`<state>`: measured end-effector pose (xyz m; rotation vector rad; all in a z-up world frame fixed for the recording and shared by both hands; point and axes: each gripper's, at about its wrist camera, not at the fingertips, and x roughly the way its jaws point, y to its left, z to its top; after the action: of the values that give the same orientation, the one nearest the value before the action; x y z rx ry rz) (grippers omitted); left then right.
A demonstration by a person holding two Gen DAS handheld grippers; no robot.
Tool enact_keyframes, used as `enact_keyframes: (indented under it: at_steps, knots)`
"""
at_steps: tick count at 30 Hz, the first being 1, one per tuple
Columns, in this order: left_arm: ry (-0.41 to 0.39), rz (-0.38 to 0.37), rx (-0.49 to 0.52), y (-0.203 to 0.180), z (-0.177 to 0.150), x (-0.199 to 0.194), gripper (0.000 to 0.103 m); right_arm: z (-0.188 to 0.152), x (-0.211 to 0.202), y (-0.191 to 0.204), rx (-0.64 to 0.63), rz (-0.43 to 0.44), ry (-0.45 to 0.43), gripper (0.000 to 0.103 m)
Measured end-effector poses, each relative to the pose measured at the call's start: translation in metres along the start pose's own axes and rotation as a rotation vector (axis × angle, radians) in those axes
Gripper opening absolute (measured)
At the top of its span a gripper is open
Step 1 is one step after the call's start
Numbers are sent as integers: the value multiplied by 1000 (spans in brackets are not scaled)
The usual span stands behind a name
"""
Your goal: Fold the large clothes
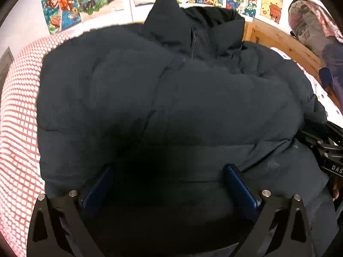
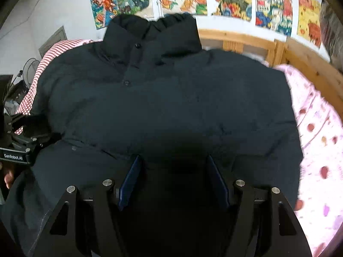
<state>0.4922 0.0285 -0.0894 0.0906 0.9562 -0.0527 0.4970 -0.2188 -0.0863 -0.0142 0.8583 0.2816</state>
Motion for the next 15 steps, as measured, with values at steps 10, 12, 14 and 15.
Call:
enact_keyframes:
  at_steps: [10,12,14,15]
  knots:
    - [-62,60,36,-9,-15,26,103,-24,32,10,-18,-41,-35,62]
    - [-69,68,40,-11,-17,29,103,-24,35,9,-18,-44,-37,62]
    - [-79,73,41,-11,-16,32,103,-27,39,9,-18,-46,-42,62]
    - [-84,76,42,-12,-15,35,103,-27,40,9,-17,-47,-44,62]
